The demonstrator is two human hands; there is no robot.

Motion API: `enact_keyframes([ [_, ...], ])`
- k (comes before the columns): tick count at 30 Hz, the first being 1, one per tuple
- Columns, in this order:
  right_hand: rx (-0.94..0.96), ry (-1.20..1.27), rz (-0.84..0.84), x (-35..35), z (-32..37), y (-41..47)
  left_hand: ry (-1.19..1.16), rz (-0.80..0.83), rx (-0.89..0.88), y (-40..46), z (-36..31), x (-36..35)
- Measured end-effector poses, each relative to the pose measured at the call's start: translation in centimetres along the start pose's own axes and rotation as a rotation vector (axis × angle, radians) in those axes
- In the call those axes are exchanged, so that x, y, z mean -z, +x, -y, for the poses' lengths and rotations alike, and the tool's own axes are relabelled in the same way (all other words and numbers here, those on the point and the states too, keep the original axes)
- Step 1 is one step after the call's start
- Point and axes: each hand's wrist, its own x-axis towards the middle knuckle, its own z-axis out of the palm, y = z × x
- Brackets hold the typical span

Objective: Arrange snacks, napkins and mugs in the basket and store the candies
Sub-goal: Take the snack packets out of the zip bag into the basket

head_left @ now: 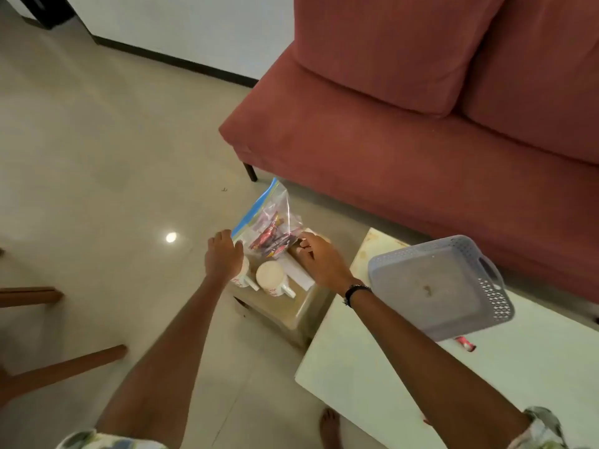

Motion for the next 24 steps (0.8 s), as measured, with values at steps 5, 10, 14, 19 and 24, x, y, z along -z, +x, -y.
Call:
enact_keyframes([
  [5,-0.023,0.065,0.063,-4.9,-1.3,3.8,0.017,0.063,0.058,5.2,3.5,-2.7],
  [10,-0.025,0.082,0.071,-7.1,-2.2,5.2,-0.095,0.138,0.141,8.0,5.5,-5.1],
  [14,-0.029,0.091,0.064,-7.7,-2.6,5.6,-0.166,0.125,0.206,9.4,6.3,-5.5],
  [19,-0.048,0.128,0.056,-7.9,-2.8,5.9,-0.172,0.153,0.103,10.0,5.5,-6.0],
  [24,-0.056,0.174,0.064,-7.0,-2.4,6.0,-0.292,-0.07,-0.001,9.5,2.2,-4.7],
])
